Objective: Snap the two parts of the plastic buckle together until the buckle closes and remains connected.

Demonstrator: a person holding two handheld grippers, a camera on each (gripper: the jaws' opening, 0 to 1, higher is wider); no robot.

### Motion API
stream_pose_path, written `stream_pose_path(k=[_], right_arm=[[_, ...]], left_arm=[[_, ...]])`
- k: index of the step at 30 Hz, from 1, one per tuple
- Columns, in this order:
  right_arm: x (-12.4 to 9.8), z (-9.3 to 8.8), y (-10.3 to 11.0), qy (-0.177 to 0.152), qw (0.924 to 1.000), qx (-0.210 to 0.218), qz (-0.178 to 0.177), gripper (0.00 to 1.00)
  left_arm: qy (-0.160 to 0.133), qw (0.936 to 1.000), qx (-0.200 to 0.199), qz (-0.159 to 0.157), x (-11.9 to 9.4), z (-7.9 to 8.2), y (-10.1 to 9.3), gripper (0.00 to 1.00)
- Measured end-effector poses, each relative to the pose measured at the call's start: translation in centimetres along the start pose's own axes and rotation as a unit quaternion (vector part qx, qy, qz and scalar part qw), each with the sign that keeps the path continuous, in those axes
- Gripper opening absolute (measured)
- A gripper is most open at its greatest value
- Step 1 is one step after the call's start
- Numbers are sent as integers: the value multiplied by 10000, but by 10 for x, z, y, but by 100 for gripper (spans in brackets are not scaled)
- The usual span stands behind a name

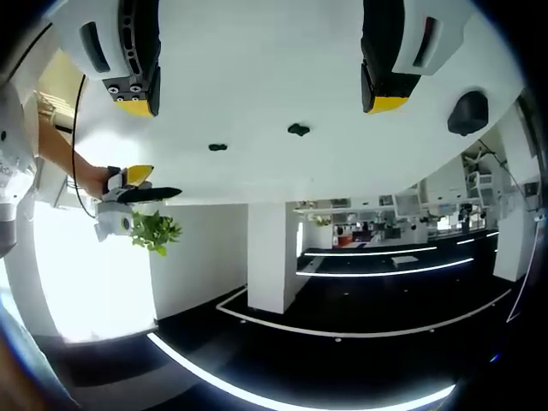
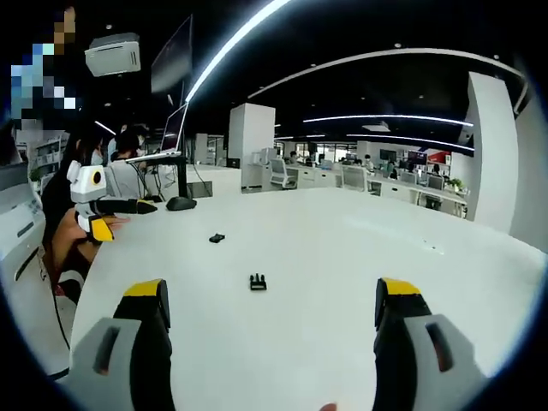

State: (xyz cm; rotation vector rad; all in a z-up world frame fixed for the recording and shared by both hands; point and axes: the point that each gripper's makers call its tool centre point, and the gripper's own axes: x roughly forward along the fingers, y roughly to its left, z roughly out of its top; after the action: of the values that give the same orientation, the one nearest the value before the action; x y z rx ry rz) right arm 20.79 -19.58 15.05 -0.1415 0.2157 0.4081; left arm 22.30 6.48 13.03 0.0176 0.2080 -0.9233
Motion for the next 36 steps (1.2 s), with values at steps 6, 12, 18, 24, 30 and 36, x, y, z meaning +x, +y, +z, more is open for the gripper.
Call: stream_pose_path(k=[6, 12, 18, 24, 30, 36], right_arm=[[12, -2, 1, 145, 9998, 26, 135, 100], [26, -6, 3, 305, 9990, 274, 176, 100], [41, -13, 12, 530, 9977, 289, 303, 100], [51, -15, 19, 562, 9968, 407, 390, 100], [56, -24, 21, 725, 9952, 517, 396, 99], [61, -30, 16, 880, 9942, 572, 221, 96]], left_arm=[[41, 10000, -17, -24, 1, -3, -1, 99], [73, 9999, -63, -87, 2, -7, -4, 99], [93, 9999, -60, -125, 3, -7, -5, 99], [27, 9998, -108, -148, -2, 1, -7, 99], [-80, 10000, -30, -49, -8, 12, -6, 99], [-91, 9999, -42, -20, -10, 13, -6, 99]])
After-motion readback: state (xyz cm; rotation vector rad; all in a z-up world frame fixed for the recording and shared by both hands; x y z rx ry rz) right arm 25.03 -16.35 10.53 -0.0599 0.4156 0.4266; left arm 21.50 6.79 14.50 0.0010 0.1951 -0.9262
